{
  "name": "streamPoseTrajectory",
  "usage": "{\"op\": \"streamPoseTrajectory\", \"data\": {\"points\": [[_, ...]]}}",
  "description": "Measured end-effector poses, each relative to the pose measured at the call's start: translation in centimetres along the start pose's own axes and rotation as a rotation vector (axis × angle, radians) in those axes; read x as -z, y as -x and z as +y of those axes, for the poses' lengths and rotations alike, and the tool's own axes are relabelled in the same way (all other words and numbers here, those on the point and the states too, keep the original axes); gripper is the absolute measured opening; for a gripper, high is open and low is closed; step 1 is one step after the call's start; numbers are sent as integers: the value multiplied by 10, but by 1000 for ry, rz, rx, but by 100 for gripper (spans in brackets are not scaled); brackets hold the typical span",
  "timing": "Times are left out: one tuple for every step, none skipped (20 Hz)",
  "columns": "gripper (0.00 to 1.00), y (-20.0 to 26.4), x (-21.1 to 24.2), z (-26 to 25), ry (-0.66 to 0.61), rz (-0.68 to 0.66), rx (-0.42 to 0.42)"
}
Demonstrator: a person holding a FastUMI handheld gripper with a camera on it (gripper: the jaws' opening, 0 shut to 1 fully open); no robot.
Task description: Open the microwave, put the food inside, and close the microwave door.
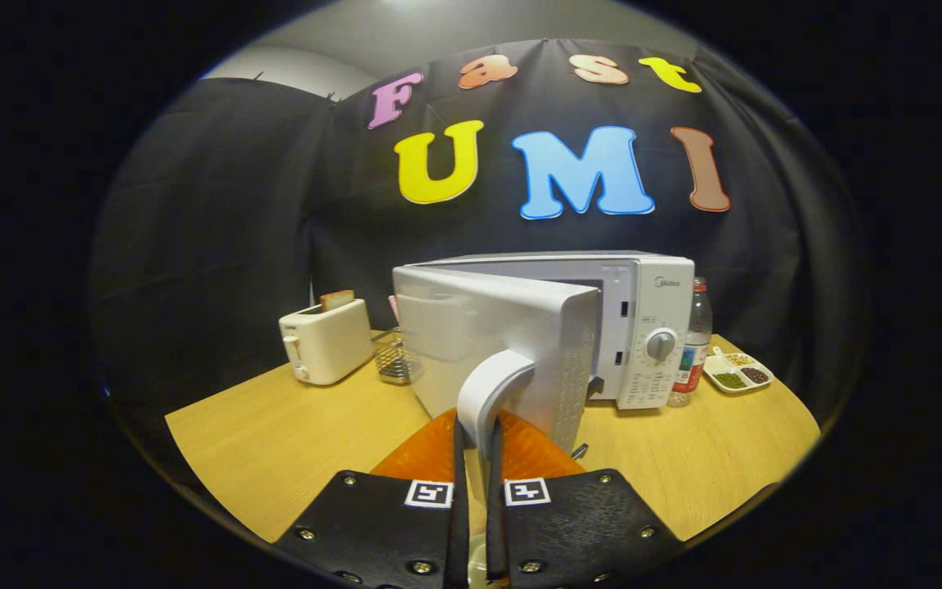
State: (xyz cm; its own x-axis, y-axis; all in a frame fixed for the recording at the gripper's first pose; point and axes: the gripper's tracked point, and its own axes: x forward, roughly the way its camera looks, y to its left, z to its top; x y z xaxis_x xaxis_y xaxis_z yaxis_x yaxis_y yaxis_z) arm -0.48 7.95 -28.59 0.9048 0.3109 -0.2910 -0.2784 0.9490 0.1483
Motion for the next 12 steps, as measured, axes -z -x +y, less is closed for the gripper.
{"op": "streamPoseTrajectory", "data": {"points": [[9, 3, 2, 15, 3, -1, -27], [9, 5, 5, 30, -2, -3, -55], [9, 6, 6, 44, -2, -6, -67], [8, 9, 6, 52, 29, -14, -47], [8, 11, 5, 59, 58, -28, -31], [8, 10, 7, 67, 75, -39, -13], [8, 10, 6, 74, 87, -55, 13], [8, 9, 8, 82, 82, -69, 32], [8, 9, 8, 92, 79, -88, 48], [8, 7, 8, 102, 87, -101, 71], [8, 7, 9, 110, 86, -117, 93], [8, 5, 10, 117, 74, -134, 119]]}}
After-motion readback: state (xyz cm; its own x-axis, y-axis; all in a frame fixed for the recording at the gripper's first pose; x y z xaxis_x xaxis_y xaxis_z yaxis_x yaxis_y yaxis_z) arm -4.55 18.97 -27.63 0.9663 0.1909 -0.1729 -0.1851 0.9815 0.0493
